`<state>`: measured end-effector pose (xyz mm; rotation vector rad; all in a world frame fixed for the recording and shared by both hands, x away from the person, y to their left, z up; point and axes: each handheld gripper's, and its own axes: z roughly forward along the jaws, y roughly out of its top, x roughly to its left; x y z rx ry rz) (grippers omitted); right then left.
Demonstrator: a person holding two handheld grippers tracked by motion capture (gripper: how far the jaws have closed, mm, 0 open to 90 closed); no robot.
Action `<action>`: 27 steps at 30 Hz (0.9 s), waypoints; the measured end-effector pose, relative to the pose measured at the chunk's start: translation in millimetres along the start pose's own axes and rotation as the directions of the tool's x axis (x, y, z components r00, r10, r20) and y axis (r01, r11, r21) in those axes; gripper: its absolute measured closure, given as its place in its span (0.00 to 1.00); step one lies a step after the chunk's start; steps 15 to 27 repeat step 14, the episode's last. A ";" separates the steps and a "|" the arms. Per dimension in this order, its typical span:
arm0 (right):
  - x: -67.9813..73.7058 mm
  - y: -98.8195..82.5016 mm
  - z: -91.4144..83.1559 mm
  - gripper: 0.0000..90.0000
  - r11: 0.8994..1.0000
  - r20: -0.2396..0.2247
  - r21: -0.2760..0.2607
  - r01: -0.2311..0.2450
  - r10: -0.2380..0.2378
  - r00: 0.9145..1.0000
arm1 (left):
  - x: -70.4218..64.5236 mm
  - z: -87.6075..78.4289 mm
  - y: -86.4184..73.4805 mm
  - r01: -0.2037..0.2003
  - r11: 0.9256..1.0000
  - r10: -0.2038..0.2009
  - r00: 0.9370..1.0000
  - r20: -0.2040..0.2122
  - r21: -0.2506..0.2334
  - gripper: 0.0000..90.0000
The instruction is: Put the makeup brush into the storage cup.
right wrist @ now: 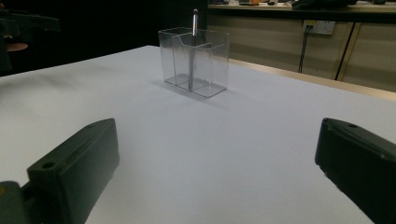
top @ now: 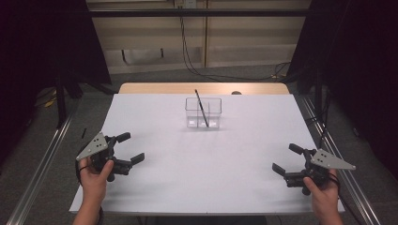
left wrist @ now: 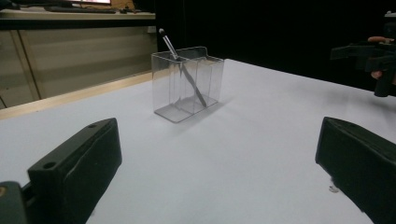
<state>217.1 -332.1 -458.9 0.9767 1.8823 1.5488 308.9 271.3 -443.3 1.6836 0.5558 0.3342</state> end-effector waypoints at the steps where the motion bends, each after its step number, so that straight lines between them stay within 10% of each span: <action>1: -0.2 0.0 0.0 0.00 1.000 0.000 0.001 0.000 0.000 1.000 | 0.4 -0.7 0.0 -0.005 1.000 0.005 1.000 -0.002 0.001 0.00; 27: -2.7 -0.9 -1.7 0.00 1.000 0.011 0.002 0.000 0.000 1.000 | 1.8 -2.3 -1.5 0.004 1.000 -0.004 1.000 -0.011 0.001 0.00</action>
